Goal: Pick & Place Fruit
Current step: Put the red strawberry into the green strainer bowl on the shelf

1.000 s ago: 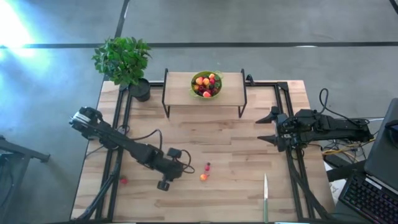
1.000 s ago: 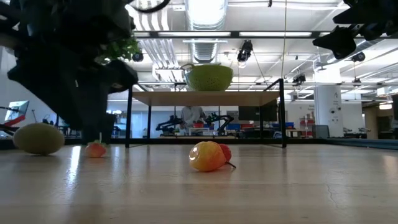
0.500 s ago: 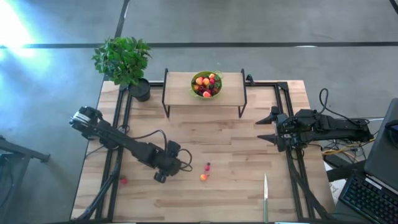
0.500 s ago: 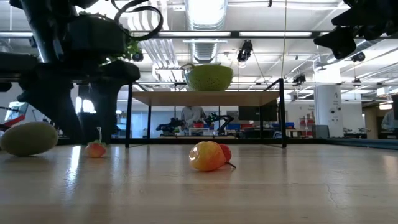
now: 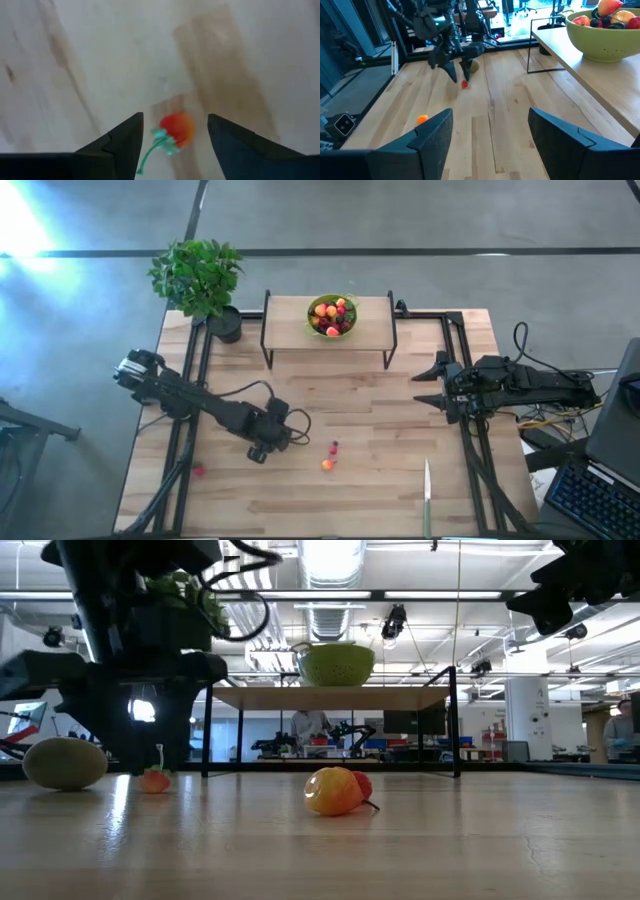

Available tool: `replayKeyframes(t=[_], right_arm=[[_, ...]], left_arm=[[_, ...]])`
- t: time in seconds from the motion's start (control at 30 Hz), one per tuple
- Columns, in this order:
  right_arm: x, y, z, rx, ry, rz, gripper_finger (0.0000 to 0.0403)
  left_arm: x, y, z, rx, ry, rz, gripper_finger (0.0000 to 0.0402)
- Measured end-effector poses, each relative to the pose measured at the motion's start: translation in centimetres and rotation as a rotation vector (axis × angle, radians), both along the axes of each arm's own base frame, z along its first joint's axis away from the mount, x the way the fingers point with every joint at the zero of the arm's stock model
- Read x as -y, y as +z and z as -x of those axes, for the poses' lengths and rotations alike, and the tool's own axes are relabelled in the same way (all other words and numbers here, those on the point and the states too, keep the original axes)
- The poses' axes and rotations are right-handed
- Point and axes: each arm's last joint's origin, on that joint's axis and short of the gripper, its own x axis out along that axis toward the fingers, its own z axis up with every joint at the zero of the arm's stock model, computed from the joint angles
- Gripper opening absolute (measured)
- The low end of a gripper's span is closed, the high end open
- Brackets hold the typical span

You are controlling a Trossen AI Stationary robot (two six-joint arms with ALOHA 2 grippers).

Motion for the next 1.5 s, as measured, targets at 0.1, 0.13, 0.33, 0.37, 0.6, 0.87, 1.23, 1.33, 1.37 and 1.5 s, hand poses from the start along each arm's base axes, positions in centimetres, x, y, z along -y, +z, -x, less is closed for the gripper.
replayKeyframes(t=[0.1,0.13,0.33,0.37,0.6,0.87,1.23,1.33,1.37,1.5], right_arm=[[0.0,0.0,0.0,0.0,0.0,0.0,0.0244],[0.0,0.0,0.0,0.0,0.0,0.0,0.0242],[0.0,0.0,0.0,0.0,0.0,0.0,0.0228],[0.0,0.0,0.0,0.0,0.0,0.0,0.0226],[0.0,0.0,0.0,0.0,0.0,0.0,0.0215],[0.0,0.0,0.0,0.0,0.0,0.0,0.0206],[0.0,0.0,0.0,0.0,0.0,0.0,0.0191],[0.0,0.0,0.0,0.0,0.0,0.0,0.0186],[0.0,0.0,0.0,0.0,0.0,0.0,0.0185],[0.0,0.0,0.0,0.0,0.0,0.0,0.0177]], left_arm=[[-0.6,-0.1,-0.1,-0.017,0.006,0.011,0.0224],[-0.8,-0.1,-0.2,-0.02,0.009,0.019,0.0222],[-1.2,-0.2,-0.2,-0.043,0.012,0.064,0.021],[-1.3,-0.3,-0.1,-0.048,0.011,0.067,0.0207],[-1.6,-1.3,0.5,-0.074,0.023,0.063,0.0195],[-1.6,-1.5,0.4,-0.047,0.02,0.069,0.0192],[-1.7,-2.4,0.8,-0.024,0.018,0.085,0.0141],[-1.7,-2.4,0.7,-0.018,0.018,0.087,0.0128],[-1.7,-2.4,0.7,-0.017,0.018,0.087,0.0124],[-1.7,-2.4,0.7,-0.01,0.018,0.087,0.0113]])
